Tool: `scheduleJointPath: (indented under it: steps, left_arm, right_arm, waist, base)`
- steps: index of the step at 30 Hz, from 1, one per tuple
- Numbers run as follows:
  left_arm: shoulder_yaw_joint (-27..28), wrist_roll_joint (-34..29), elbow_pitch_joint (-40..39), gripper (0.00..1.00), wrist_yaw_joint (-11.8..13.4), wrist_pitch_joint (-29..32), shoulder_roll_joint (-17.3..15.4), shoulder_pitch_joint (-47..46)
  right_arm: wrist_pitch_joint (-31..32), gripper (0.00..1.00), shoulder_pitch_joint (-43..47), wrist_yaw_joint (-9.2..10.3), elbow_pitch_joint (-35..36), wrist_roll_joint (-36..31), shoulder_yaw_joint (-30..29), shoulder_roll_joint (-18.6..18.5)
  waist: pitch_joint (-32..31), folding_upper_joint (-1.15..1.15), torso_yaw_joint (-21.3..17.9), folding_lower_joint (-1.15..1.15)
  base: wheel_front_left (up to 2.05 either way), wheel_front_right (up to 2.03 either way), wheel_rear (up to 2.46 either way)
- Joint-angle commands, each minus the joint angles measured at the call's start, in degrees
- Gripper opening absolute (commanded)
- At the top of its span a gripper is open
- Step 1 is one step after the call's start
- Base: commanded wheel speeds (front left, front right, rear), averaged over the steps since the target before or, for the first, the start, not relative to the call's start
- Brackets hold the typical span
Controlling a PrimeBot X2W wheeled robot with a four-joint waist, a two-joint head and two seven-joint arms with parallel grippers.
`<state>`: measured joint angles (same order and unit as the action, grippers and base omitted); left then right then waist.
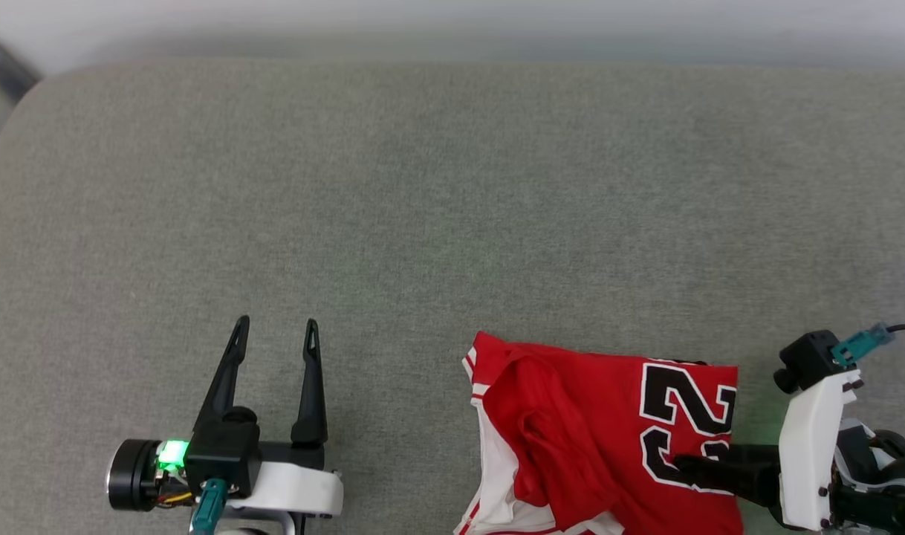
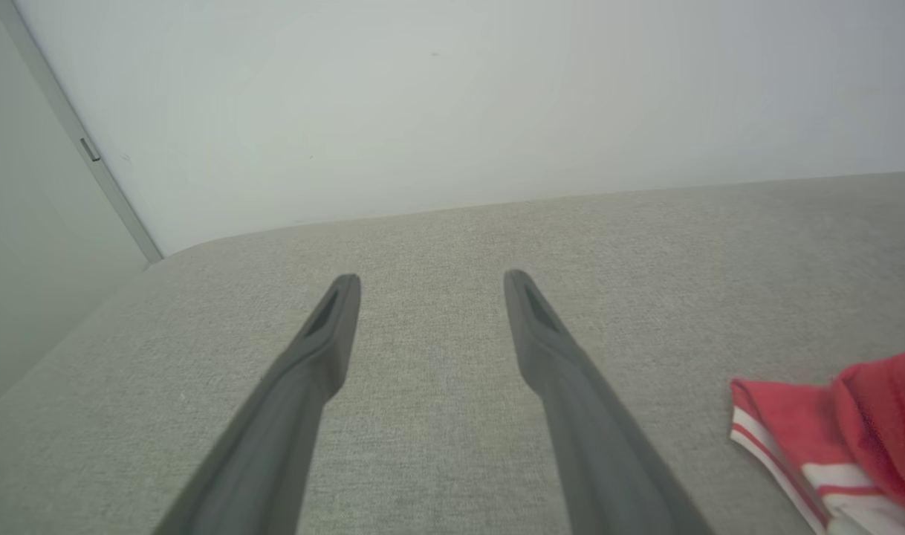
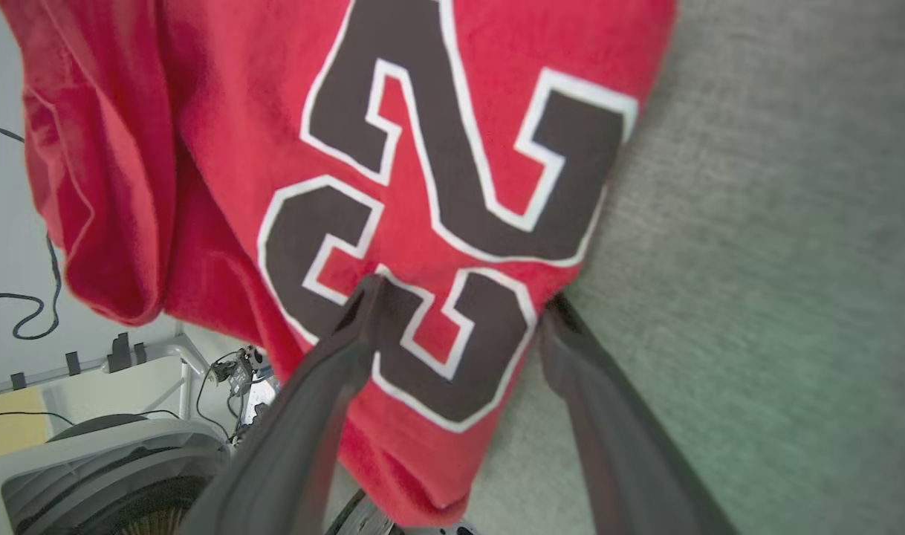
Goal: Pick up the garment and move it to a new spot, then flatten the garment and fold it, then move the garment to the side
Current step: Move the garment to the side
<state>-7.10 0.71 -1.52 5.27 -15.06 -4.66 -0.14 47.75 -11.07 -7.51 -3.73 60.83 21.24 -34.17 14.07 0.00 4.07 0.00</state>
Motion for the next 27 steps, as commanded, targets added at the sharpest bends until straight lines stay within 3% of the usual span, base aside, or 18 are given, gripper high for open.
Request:
scheduleJointPath:
  steps: [1, 7, 8, 9, 10, 18, 27]
  left_arm:
    - [-0.15, -0.21, 0.07, 1.0, -0.05, -0.13, 0.3, -1.24]
    - [-0.12, -0.06, 0.31, 1.0, -0.02, -0.14, 0.44, -2.56]
    - [-0.16, -0.06, 0.37, 1.0, -0.01, -0.13, 0.47, -2.67]
    - [-0.18, -0.04, 0.44, 1.0, 0.0, -0.13, 0.5, -2.74]
    - [-0.24, -0.01, 0.56, 1.0, 0.01, -0.14, 0.52, -2.75]
    - [0.43, 0.48, 0.93, 1.0, 0.91, -0.13, 0.71, -0.75]
    - [1.9, 0.72, 0.29, 1.0, 1.06, -0.13, 0.81, 2.16]
  right_arm:
    - [-0.15, 1.0, -0.47, 0.05, -0.78, 0.98, 1.07, 1.03]
    - [-0.81, 1.0, -0.96, 0.08, -2.44, 1.82, 6.28, 1.97]
    - [-1.26, 0.93, -1.31, 0.08, -2.46, 1.63, 7.09, 1.86]
    - [-2.22, 0.09, -1.58, 0.08, -2.45, 1.4, 7.51, 1.79]
    - [-2.86, 0.0, -2.01, 0.09, -2.45, 1.27, 8.21, 1.55]
    - [-8.72, 0.0, -7.32, 0.06, 0.76, 0.29, 11.51, -3.57]
    - [-9.5, 0.0, -16.11, 0.05, 8.61, -2.73, 16.67, -12.52]
  waist:
    - [2.24, 0.0, 1.47, 0.0]
    - [3.89, 0.0, 2.3, 0.0]
    - [3.97, 0.0, 2.38, 0.0]
    - [3.98, 0.0, 2.47, 0.0]
    - [3.85, 0.0, 2.56, 0.0]
    - [0.69, 0.0, 1.3, 0.0]
    - [-2.9, 0.0, -6.6, 0.0]
  base:
    - [0.0, 0.0, 0.0]
    - [0.0, 0.0, 0.0]
    - [0.0, 0.0, 0.0]
    - [0.0, 0.0, 0.0]
    - [0.0, 0.0, 0.0]
    - [0.0, 0.0, 0.0]
    - [0.0, 0.0, 0.0]
